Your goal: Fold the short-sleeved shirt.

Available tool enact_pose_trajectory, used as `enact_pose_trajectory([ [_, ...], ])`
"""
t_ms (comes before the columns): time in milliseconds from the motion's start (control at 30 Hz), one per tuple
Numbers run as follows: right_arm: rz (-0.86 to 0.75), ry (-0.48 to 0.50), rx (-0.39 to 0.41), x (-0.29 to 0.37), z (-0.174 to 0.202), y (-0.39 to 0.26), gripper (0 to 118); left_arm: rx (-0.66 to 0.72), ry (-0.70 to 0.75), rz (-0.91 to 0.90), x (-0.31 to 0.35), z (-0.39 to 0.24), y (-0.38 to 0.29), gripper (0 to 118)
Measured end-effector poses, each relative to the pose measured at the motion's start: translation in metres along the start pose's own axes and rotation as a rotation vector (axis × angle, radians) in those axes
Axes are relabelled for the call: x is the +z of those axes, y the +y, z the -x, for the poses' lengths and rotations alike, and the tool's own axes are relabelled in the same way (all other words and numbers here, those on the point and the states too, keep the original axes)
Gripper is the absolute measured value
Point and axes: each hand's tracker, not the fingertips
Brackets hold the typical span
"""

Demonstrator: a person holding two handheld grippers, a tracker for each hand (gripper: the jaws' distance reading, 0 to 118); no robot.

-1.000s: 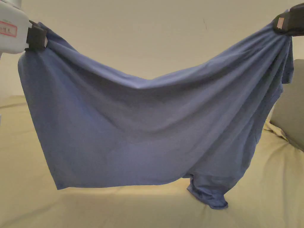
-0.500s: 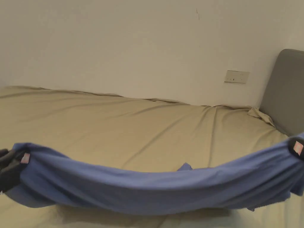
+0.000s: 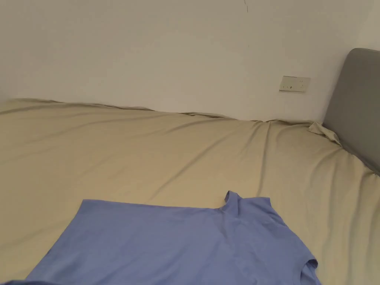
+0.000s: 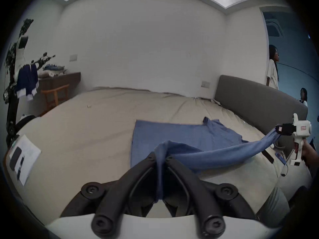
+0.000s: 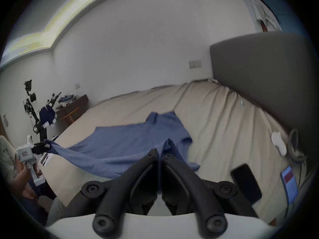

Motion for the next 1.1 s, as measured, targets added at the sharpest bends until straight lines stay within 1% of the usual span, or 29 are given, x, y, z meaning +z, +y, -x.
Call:
enact_pose_trajectory([
  [33,0.026,-0.005,-0.001,-0.001,-0.002,-0.009,4,-0.003,0.009,0.012,0.001,0.000,-0.009,2],
  [67,0.045,-0.014,-0.024,-0.001,-0.004,-0.018,4,0.009,0.001,0.036,0.002,0.001,-0.018,2],
  [100,0.069,-0.002,-0.055,-0.002,-0.007,-0.028,4,0.024,-0.007,0.064,0.002,0.003,-0.027,2],
  [233,0.142,-0.054,-0.059,-0.009,-0.015,-0.060,4,0.041,-0.002,0.124,-0.002,0.006,-0.057,2],
  [333,0.152,-0.053,-0.073,-0.012,-0.019,-0.077,4,0.043,-0.008,0.148,-0.004,0.006,-0.072,2],
  [367,0.157,-0.052,-0.071,-0.011,-0.020,-0.082,7,0.043,-0.005,0.161,-0.005,0.004,-0.074,6],
  [400,0.188,-0.076,-0.053,-0.011,-0.020,-0.085,19,0.042,0.016,0.173,-0.003,0.004,-0.075,14],
  [433,0.219,-0.119,-0.041,-0.010,-0.018,-0.086,39,0.050,0.038,0.178,-0.001,0.004,-0.075,29],
  [467,0.238,-0.156,-0.012,-0.008,-0.014,-0.085,78,0.054,0.053,0.185,0.003,0.003,-0.073,66],
  [500,0.226,-0.149,0.003,-0.005,-0.017,-0.087,91,0.070,0.050,0.185,0.008,0.002,-0.070,86],
  [533,0.186,-0.142,0.022,0.003,-0.012,-0.086,91,0.093,0.055,0.142,0.018,0.000,-0.067,88],
  [600,0.117,-0.148,0.080,0.020,0.008,-0.081,91,0.064,0.086,0.079,0.037,-0.013,-0.060,88],
  [667,0.049,-0.179,0.101,0.038,0.031,-0.083,91,0.025,0.117,0.047,0.054,-0.031,-0.057,88],
  [700,0.025,-0.178,0.101,0.044,0.040,-0.086,89,0.000,0.147,0.036,0.062,-0.042,-0.059,88],
  [733,0.015,-0.176,0.100,0.049,0.049,-0.089,84,-0.004,0.150,0.040,0.068,-0.050,-0.062,88],
  [767,0.017,-0.176,0.098,0.052,0.059,-0.094,62,-0.007,0.154,0.033,0.075,-0.059,-0.066,79],
  [800,0.015,-0.178,0.101,0.055,0.067,-0.100,33,0.002,0.153,0.020,0.077,-0.055,-0.077,59],
  [833,0.021,-0.180,0.115,0.055,0.072,-0.105,6,0.010,0.143,0.014,0.081,-0.059,-0.083,25],
  [867,0.050,-0.183,0.132,0.053,0.076,-0.110,4,0.012,0.147,0.018,0.082,-0.065,-0.087,0],
  [900,0.066,-0.178,0.132,0.053,0.079,-0.115,4,0.011,0.167,0.029,0.082,-0.069,-0.091,0],
  [933,0.109,-0.142,0.117,0.052,0.077,-0.119,4,0.012,0.177,0.027,0.084,-0.070,-0.097,0],
  [967,0.123,-0.122,0.093,0.051,0.076,-0.123,4,0.033,0.147,0.059,0.083,-0.068,-0.100,0],
  [1067,0.115,-0.133,0.082,0.053,0.071,-0.127,4,0.060,0.177,0.069,0.078,-0.063,-0.101,0],
  [1100,0.116,-0.130,0.076,0.052,0.069,-0.126,4,0.070,0.186,0.062,0.074,-0.057,-0.099,3],
])
